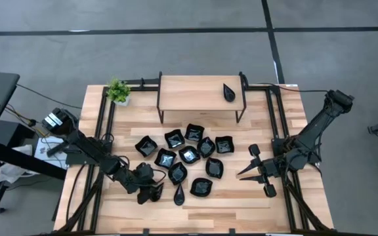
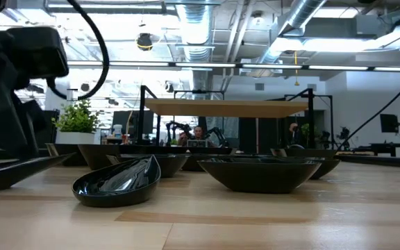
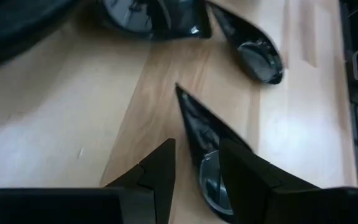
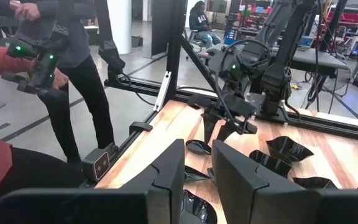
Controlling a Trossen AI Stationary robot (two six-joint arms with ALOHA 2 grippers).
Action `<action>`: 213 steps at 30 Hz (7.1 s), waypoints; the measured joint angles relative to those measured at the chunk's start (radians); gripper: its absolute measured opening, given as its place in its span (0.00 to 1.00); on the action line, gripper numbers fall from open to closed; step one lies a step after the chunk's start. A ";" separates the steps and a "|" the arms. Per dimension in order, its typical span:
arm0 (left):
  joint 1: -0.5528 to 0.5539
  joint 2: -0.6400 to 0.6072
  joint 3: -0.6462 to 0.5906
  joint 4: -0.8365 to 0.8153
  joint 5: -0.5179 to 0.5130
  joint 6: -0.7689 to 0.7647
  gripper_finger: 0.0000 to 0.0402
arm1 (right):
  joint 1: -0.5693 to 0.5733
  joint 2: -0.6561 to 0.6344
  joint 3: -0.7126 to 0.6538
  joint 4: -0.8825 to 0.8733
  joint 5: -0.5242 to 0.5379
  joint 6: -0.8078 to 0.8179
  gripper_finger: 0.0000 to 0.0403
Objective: Pick & Place Mini shaped plates
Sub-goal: Stack the black drop shaped plate on top of the black drop shaped plate on the shelf
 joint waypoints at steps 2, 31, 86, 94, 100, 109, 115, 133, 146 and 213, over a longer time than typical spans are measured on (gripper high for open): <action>0.000 0.014 0.000 0.003 0.009 -0.025 0.31 | 0.000 0.000 0.000 0.000 0.000 0.000 0.19; -0.002 0.024 0.002 0.068 0.065 -0.030 0.16 | 0.000 0.000 0.000 0.000 0.000 0.000 0.19; -0.003 0.169 0.000 0.262 0.058 0.015 0.06 | 0.000 0.000 0.000 0.000 0.000 0.000 0.19; -0.001 0.169 0.000 0.270 0.051 0.017 0.06 | 0.000 0.000 0.000 0.000 0.000 0.000 0.19; -0.001 0.169 0.000 0.277 0.049 0.017 0.06 | 0.000 0.000 0.000 0.000 0.000 -0.001 0.19; -0.001 0.169 0.000 0.321 0.047 0.056 0.06 | -0.005 0.000 0.000 0.000 0.007 -0.008 0.19; 0.014 0.114 0.000 0.349 -0.003 0.141 0.06 | -0.055 0.000 0.000 0.001 0.077 -0.003 0.19; 0.227 -0.113 0.068 0.696 -0.250 0.746 0.06 | -0.240 0.196 0.000 0.223 0.076 0.045 0.19; 0.403 0.131 0.374 0.712 -0.235 0.959 0.06 | -0.299 0.399 0.103 0.188 0.206 0.034 0.17; 0.478 0.156 0.421 0.688 -0.248 0.983 0.06 | -0.397 0.428 0.215 0.167 0.218 0.090 0.44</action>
